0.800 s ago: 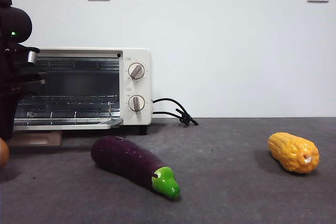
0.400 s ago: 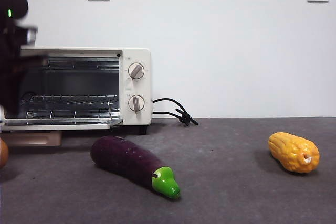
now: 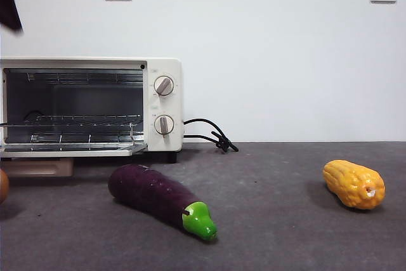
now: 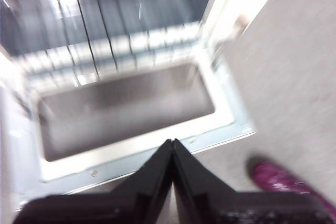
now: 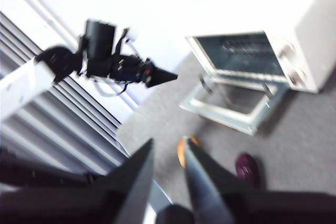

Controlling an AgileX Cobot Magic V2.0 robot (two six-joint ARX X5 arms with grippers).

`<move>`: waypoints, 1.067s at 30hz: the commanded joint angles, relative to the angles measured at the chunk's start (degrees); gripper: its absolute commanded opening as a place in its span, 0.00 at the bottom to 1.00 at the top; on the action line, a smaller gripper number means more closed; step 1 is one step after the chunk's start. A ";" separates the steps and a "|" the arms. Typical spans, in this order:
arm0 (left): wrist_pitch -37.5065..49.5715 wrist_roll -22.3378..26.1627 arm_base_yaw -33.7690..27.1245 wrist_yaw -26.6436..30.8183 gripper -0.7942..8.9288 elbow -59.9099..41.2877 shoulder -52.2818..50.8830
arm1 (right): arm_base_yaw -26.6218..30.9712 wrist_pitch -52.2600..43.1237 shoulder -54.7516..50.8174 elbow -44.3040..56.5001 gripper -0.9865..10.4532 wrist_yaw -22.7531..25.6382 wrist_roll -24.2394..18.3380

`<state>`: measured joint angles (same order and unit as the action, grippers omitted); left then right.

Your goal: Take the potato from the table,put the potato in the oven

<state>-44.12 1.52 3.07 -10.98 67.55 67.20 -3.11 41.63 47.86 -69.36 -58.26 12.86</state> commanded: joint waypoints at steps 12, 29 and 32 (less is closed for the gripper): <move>-9.29 -1.46 -0.04 4.31 0.08 3.06 -32.96 | -30.56 -27.02 19.67 -8.41 0.69 17.97 13.44; -27.06 -0.92 -0.02 14.05 0.08 23.41 -38.38 | -51.69 8.41 61.44 -48.57 0.81 42.07 -11.67; -29.03 -0.94 -0.02 14.05 0.08 25.49 -38.38 | -54.03 11.21 67.04 -52.30 0.81 46.07 -13.14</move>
<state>-73.06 0.82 3.07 2.87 92.75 29.02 -56.31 52.64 113.43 -121.03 -12.88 1.65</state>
